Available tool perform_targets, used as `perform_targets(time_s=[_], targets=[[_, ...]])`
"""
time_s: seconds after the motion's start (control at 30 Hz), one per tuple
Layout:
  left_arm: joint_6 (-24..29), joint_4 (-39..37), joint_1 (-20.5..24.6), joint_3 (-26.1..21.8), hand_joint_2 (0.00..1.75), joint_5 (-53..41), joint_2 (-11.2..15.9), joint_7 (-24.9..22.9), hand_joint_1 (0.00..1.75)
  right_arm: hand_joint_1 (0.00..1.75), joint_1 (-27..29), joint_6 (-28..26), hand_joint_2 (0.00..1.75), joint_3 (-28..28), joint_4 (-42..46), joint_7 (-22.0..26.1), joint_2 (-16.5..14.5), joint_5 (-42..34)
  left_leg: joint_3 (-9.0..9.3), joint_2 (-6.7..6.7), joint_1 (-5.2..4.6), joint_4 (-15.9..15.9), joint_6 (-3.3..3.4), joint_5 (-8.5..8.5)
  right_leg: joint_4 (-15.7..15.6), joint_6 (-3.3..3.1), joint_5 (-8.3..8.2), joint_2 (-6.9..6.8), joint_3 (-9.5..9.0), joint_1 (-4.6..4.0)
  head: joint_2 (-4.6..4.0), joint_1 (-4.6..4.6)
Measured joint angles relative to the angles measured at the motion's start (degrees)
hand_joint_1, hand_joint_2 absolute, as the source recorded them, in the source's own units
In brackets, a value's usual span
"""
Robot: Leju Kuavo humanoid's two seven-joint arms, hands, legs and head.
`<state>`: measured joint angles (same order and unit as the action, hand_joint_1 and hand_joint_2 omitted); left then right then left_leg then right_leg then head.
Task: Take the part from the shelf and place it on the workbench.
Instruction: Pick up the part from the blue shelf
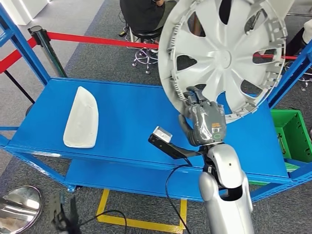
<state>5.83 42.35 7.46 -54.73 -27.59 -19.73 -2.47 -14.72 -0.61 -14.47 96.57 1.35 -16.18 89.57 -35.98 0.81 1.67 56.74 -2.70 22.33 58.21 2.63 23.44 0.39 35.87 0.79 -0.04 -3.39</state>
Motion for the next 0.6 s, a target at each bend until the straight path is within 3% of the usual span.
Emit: perform_targets(time_s=[0.07,0.2,0.37,0.6], targets=[[3.67,1.55,3.28,8.23,1.75,2.15,-0.03,-6.81,0.00,1.75,-0.50,-0.46,1.75,-1.84,-1.15,-0.38,-0.05,0.14,-0.13,0.10,0.00,-0.01,-0.01,-0.11,0.05,0.03,-0.09,-0.12,0.01,-0.01,0.00,0.01],[4.49,4.55,4.94,18.23,1.75,4.26,0.25,-8.73,0.00,1.75,-0.83,-0.88,1.75,-3.67,-1.83,-0.26,-0.06,0.29,-0.09,0.02,-0.01,-0.01,-0.03,-0.15,0.08,-0.05,-0.23,0.01,0.07,0.00,0.00,0.01],[4.30,7.25,3.15,23.91,1.75,5.15,0.40,-8.98,0.00,1.75,-0.87,-0.63,1.75,-4.34,-2.08,0.53,-0.06,0.24,-0.26,0.14,-0.03,0.03,0.04,-0.16,0.03,-0.02,-0.20,-0.18,0.13,0.03,0.00,0.00],[2.85,8.37,3.04,26.39,1.75,3.87,0.68,-10.52,0.00,1.75,-1.08,-0.08,1.75,-5.48,-3.10,1.43,-0.08,-1.09,-0.34,0.23,-0.57,0.07,1.07,-0.28,-0.33,0.88,-0.60,-0.27,-0.07,0.64,0.00,-0.03]])
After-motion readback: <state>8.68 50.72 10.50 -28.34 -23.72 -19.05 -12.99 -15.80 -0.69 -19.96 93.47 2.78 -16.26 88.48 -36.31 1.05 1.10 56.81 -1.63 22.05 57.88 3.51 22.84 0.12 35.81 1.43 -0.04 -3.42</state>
